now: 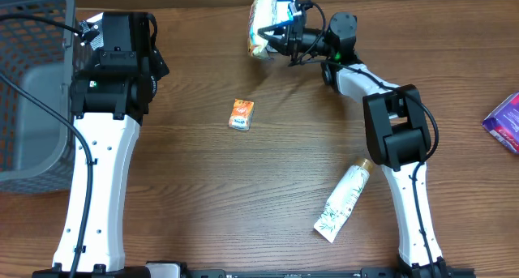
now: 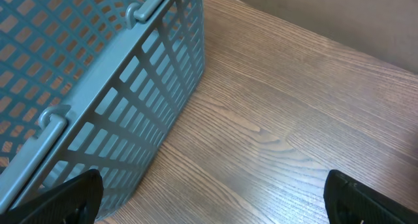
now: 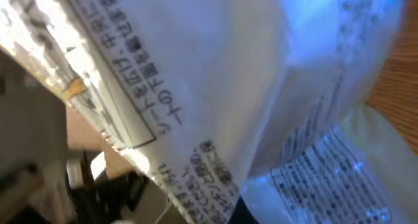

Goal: Scan the item barcode
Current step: 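Hold the snack bag up beside the scanner with the right gripper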

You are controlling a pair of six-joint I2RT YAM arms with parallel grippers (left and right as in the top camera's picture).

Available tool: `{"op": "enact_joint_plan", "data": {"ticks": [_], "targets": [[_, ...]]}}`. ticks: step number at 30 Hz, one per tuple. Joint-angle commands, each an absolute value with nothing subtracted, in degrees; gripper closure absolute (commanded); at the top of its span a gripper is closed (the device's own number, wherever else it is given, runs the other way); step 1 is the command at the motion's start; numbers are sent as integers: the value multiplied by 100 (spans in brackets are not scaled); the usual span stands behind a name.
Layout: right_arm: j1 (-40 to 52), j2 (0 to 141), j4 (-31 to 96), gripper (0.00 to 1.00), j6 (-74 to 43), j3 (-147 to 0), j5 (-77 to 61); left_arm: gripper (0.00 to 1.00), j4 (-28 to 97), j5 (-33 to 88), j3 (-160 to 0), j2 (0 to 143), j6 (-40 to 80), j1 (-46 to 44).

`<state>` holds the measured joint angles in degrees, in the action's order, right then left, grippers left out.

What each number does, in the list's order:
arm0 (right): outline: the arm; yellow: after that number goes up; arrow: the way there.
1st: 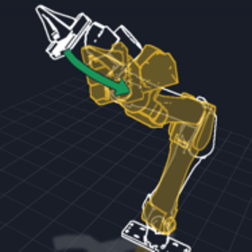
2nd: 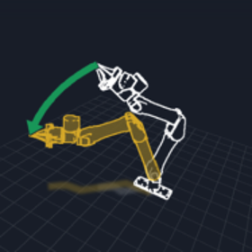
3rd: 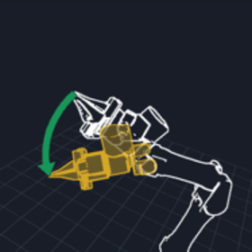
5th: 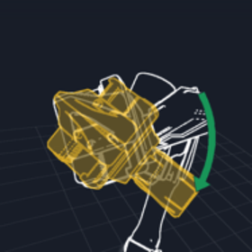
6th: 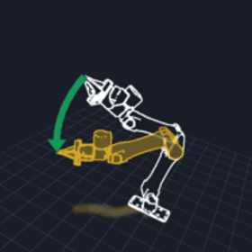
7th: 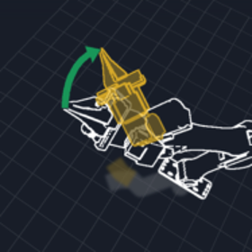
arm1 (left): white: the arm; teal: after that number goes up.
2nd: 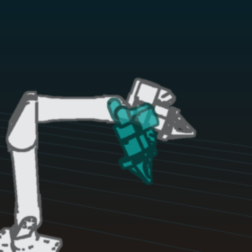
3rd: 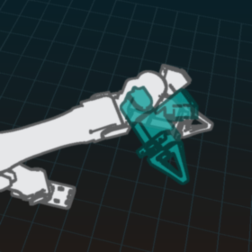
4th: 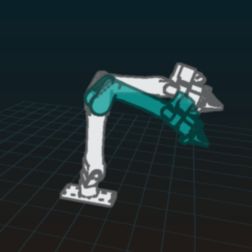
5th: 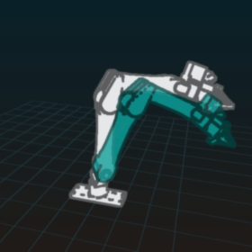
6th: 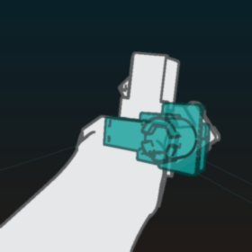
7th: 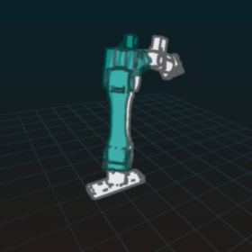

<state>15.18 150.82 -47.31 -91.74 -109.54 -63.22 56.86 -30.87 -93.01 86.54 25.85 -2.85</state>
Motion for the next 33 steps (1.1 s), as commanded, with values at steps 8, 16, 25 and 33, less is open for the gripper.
{"op": "enact_joint_plan", "data": {"ticks": [8, 16, 25, 33], "targets": [[1323, 14962, -4335, 97, -10510, -11104, -5900, 0, 5673, -3190, -9299, 8689, 2705, -259], [1271, 14962, -4567, 97, -10975, -11102, -6029, 0, 5673, -3190, -9299, 8689, 2705, -259], [1269, 14962, -3094, 97, -11699, -11098, -6154, 0, 5673, -3190, -9299, 8689, 2705, -259], [1249, 14962, -3135, 97, -12046, -11098, -6110, 0, 5673, -3190, -9299, 8689, 2705, -259]]}}
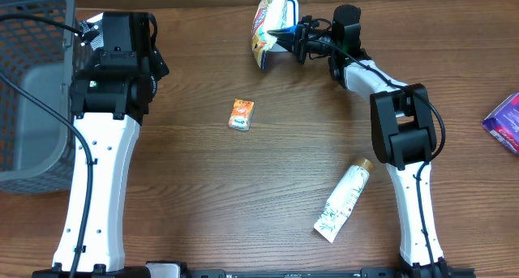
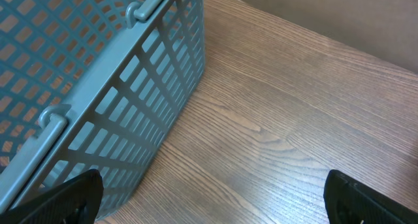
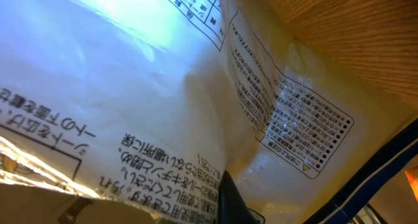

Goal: Scan the item barcode
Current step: 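Hold the snack bag up beside the scanner with the right gripper, then carry the snack bag right and drop it at the table's right edge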

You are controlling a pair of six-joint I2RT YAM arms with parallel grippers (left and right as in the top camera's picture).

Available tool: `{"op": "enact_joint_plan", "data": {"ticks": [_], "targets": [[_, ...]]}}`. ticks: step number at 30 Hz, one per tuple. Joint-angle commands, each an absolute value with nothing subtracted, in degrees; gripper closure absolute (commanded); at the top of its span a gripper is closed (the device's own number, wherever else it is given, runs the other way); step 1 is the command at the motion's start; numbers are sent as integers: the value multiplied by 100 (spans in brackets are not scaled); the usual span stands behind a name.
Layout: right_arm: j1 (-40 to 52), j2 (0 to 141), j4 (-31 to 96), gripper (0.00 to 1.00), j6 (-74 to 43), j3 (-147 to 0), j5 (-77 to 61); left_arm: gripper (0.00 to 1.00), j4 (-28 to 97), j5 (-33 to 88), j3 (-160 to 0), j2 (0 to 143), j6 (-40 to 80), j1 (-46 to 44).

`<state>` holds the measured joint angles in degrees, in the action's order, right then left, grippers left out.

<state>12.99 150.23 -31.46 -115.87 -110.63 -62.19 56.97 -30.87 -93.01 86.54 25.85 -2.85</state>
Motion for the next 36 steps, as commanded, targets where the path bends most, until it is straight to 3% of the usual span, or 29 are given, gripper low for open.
{"op": "enact_joint_plan", "data": {"ticks": [1, 13, 31, 36], "targets": [[1245, 14962, -3138, 96, -12051, -11098, -6110, 0, 5673, -3192, -9299, 8689, 2705, -259], [1013, 14947, -3651, 96, -11937, -11098, -5918, 0, 5673, -3190, -9299, 8689, 2705, -263], [987, 14947, -2829, 96, -12300, -11098, -6521, 0, 5673, -3190, -9299, 8689, 2705, -263], [884, 14903, -3138, 96, -11662, -11098, -6394, 0, 5673, -3190, -9299, 8689, 2705, -263]]}}
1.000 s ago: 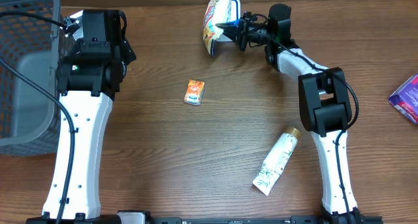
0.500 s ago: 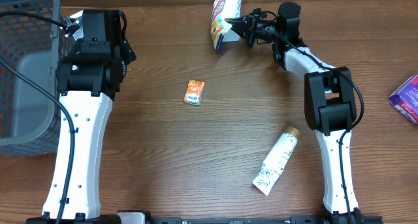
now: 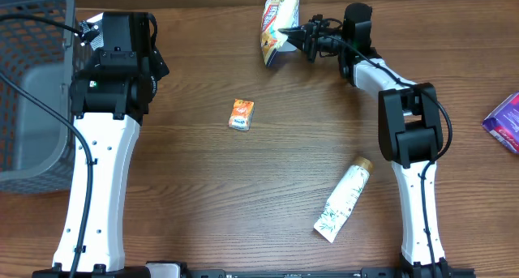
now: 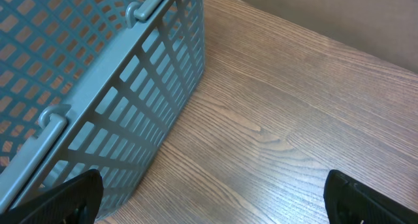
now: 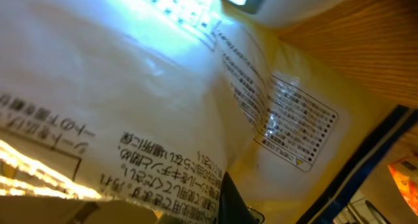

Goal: Scan the item barcode
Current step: 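Carry the snack bag right and drop it at the table's right edge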

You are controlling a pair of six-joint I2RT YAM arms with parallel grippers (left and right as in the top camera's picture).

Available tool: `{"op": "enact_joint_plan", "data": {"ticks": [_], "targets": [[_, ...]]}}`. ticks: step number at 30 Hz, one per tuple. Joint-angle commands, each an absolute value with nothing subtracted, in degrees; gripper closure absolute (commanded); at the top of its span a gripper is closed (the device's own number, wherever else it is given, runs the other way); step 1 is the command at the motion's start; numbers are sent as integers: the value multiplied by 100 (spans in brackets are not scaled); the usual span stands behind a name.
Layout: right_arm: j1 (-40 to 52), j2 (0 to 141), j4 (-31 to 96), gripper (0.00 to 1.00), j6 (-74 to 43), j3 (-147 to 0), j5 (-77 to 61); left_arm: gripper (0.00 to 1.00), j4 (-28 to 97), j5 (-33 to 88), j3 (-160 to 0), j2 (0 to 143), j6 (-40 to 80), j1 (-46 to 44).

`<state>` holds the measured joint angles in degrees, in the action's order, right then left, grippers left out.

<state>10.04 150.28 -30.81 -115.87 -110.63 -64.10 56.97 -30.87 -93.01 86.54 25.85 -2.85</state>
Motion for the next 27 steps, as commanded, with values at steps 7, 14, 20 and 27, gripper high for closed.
{"op": "enact_joint_plan", "data": {"ticks": [7, 14, 20, 27], "targets": [[510, 14333, -3122, 96, -10617, -11100, -6460, 0, 5673, -3190, -9299, 8689, 2705, -263], [211, 12895, -3424, 96, -10114, -11102, -6720, 0, 5673, -3190, -9299, 8689, 2705, -263], [-290, 11747, 716, 96, -7181, -11102, -5594, 0, 5673, -3190, -9299, 8689, 2705, -263], [-589, 10691, 5487, 96, -4156, -11102, -82, 0, 5673, -3190, -9299, 8689, 2705, -263]]}}
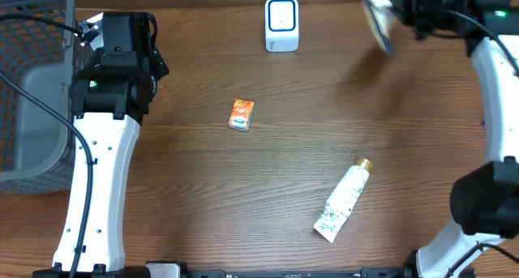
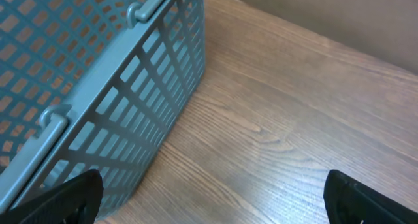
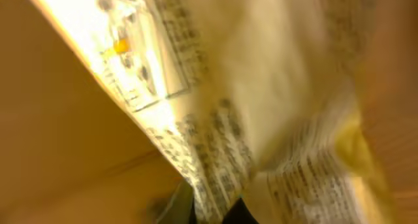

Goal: Scan the item barcode
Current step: 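Carry the snack bag right and drop it at the table's right edge, then move the right gripper down to the white tube and grasp it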

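The white barcode scanner (image 1: 281, 23) with its blue window stands at the table's far edge, uncovered. My right gripper (image 1: 403, 8) is up at the far right, shut on a yellow and white snack bag (image 1: 377, 22) that shows blurred in the overhead view. In the right wrist view the bag (image 3: 261, 100) fills the frame with printed text, pinched at the jaws (image 3: 215, 209). My left gripper (image 2: 212, 204) is open over bare wood beside the basket, holding nothing.
A grey mesh basket (image 1: 32, 91) stands at the left edge, close to my left arm; its wall (image 2: 98, 100) fills the left wrist view. A small orange box (image 1: 242, 114) lies mid-table. A white tube with a gold cap (image 1: 343, 200) lies front right.
My right gripper was holding the bag right at the scanner. It is now far to the right, still holding the bag, and the scanner stands uncovered. The left arm is unchanged.
My right gripper held the snack bag over the scanner, the bag's printed back lit blue. At the two later moments the bag was turned at slightly different angles against the scanner. Now the bag is held away at the far right. The left arm stayed still.
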You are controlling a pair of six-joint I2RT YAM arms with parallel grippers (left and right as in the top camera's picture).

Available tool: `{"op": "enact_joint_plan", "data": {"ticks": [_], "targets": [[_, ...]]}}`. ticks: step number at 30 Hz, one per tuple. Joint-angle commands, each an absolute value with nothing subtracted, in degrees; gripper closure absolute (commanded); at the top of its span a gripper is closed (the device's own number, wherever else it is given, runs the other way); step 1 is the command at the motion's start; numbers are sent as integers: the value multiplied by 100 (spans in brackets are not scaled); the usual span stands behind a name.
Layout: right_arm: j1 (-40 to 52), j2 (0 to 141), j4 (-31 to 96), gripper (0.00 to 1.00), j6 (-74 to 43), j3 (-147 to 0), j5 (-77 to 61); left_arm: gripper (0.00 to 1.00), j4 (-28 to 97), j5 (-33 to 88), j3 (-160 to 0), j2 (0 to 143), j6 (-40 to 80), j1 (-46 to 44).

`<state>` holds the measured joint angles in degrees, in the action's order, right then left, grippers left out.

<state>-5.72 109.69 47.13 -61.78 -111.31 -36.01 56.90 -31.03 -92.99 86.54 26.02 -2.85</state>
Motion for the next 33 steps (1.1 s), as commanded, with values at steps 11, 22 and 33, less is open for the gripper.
{"op": "enact_joint_plan", "data": {"ticks": [11, 22, 33], "targets": [[-1728, 10755, 6160, 96, -4040, -9996, 3249, 0, 5673, -3190, -9299, 8689, 2705, -263], [-3153, 10735, 5780, 69, -3986, -8418, 1955, 0, 5673, -3190, -9299, 8689, 2705, -263], [-2508, 10429, 7915, 0, -3677, -10892, 443, 0, 5673, -3190, -9299, 8689, 2705, -263]]}}
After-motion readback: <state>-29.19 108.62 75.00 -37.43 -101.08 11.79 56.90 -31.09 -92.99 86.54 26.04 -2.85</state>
